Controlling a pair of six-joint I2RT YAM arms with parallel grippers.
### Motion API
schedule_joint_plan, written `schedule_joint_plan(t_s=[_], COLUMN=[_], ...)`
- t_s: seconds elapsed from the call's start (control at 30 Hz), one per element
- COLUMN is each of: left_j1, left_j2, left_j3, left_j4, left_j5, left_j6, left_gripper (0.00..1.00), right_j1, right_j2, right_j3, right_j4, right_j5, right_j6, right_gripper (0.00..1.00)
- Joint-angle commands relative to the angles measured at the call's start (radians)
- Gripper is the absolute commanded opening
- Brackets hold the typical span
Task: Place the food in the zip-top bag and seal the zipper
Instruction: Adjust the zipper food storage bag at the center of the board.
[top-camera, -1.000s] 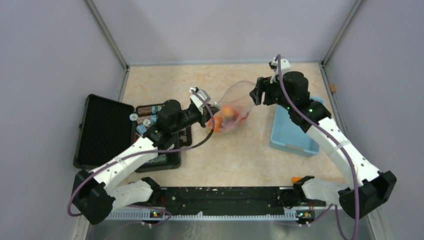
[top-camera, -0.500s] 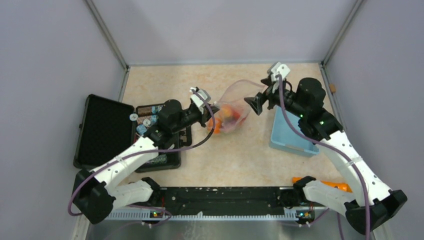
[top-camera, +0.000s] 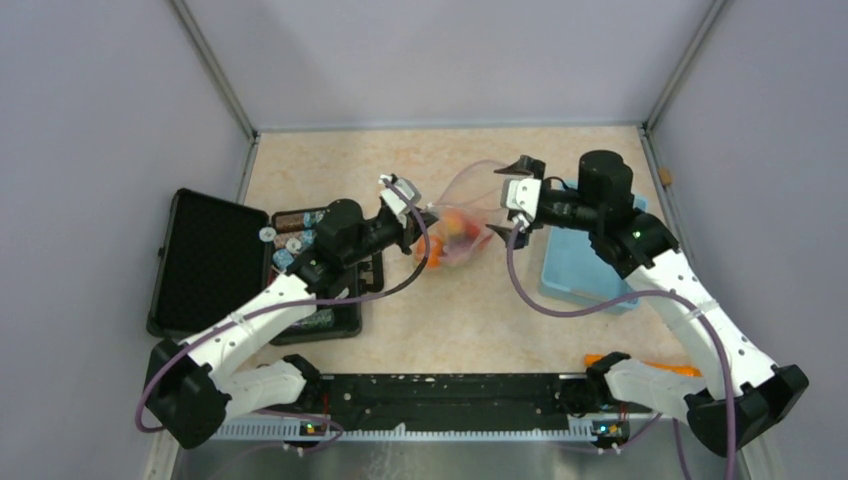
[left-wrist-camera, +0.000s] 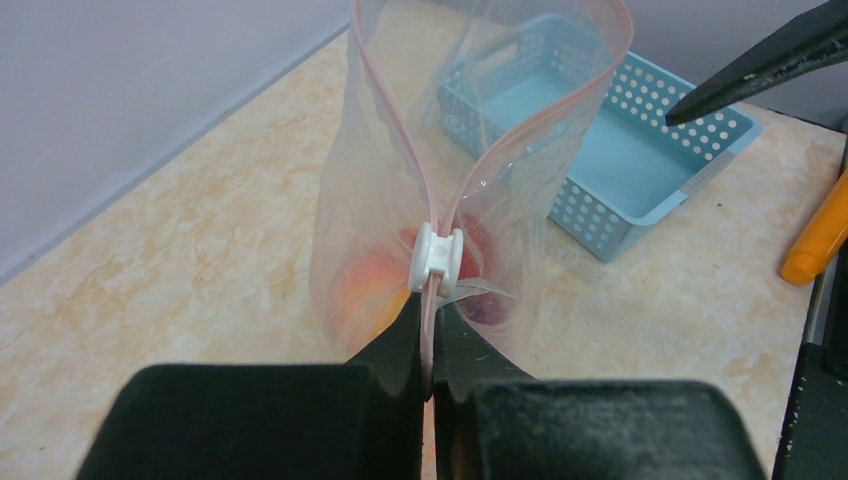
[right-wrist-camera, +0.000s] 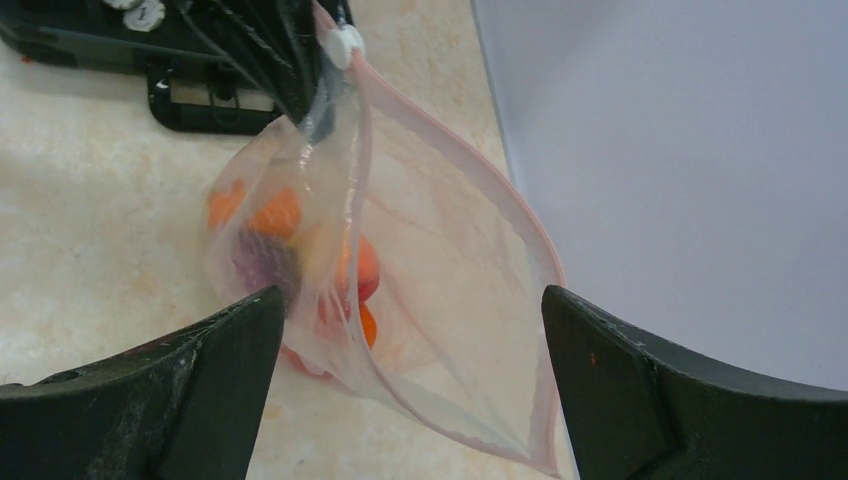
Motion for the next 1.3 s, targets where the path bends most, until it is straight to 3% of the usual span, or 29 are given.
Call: schedule_joint_plan(t_s=[0.0,0.23,0.4,0.7,0.77,0.97,1.17,1.2,1.27], left_j1=[0.004,0.004,0.003,0.003,0.003,0.003,0.003,0.003,0.002], left_j2=[-0.033,-0.029,-0.035,-0.026,-0.024,-0.017,-0.009,-0.006,-0.001], left_j3=[0.032,0.047,0.049,0.064,0.063,0.070,0.073,0.074,0.077], left_j4=[0.015,-0.035,-0.045,-0.068,-0.065,-0.075,-0.084,-0.087,-0.094], left_j5=[0.028,0.085,0.104,0.097,0.104,0.108,0.105,0.103,0.107], left_j6=[-0.008,0.006,0.012,0.015,0.015,0.018,0.043,0.045,0.051], left_gripper=[0.00,0.00,0.00,0.00,0.00,0.00,0.00,0.00,0.00], right_j1=[0.020,0.055,0.063,0.113,0.114,0.122,0.122,0.122,0.122], right_j2=[0.024,0.140,0.261,0.300,0.310,0.390,0.357,0.340,0.294], right_j3=[0.086,0.200,0.334,0.333,0.315,0.369,0.285,0.258,0.185], right_j4=[-0.085,-0.189,-0.359,-0.368,-0.338,-0.380,-0.225,-0.186,-0.021], right_j5=[-0.180,-0.192,-0.233,-0.226,-0.214,-0.180,-0.143,-0.140,-0.109], right_j6=[-0.242,-0.342,-0.413,-0.410,-0.394,-0.392,-0.300,-0.286,-0.213], right_gripper=[0.98,0.96,0.93,0.89,0.84,0.44,0.41,0.45,0.65])
